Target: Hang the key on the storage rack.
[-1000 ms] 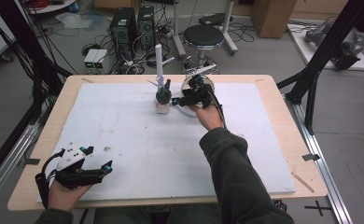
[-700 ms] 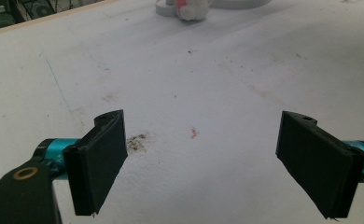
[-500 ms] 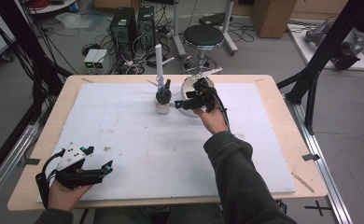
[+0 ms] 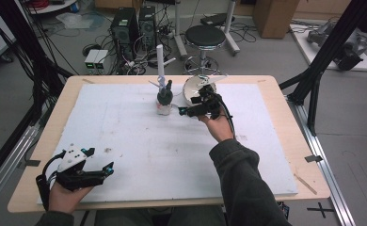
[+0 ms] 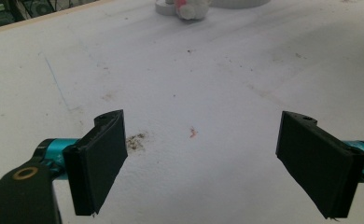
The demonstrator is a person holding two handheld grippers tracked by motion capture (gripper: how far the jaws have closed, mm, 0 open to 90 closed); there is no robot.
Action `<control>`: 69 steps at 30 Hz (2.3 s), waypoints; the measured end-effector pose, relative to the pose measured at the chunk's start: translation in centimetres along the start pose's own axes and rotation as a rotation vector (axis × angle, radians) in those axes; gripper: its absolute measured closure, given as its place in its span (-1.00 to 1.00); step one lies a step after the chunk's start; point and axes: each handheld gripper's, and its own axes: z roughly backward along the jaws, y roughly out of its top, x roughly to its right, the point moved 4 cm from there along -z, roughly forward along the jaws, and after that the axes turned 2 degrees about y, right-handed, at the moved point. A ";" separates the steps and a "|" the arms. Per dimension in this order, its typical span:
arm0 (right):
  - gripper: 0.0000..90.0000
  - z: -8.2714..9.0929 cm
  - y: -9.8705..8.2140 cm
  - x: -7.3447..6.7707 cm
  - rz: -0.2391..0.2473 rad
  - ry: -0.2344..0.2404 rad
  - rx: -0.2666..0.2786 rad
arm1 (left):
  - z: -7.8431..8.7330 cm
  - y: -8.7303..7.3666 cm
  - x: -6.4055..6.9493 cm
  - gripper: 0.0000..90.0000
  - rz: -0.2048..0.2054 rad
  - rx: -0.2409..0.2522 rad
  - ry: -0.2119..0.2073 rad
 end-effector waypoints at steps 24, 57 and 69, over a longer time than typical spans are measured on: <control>-0.72 1.6 -1.8 -0.4 -0.007 -0.005 0.028 | -0.2 0.0 0.1 -0.63 -0.002 -0.003 0.000; -0.73 2.9 -3.7 -1.0 0.016 -0.019 0.029 | -0.1 0.0 0.0 -0.63 0.005 -0.004 0.002; -0.74 3.5 -3.7 -1.8 0.029 -0.019 0.043 | -0.1 0.0 0.0 -0.63 0.001 -0.004 0.004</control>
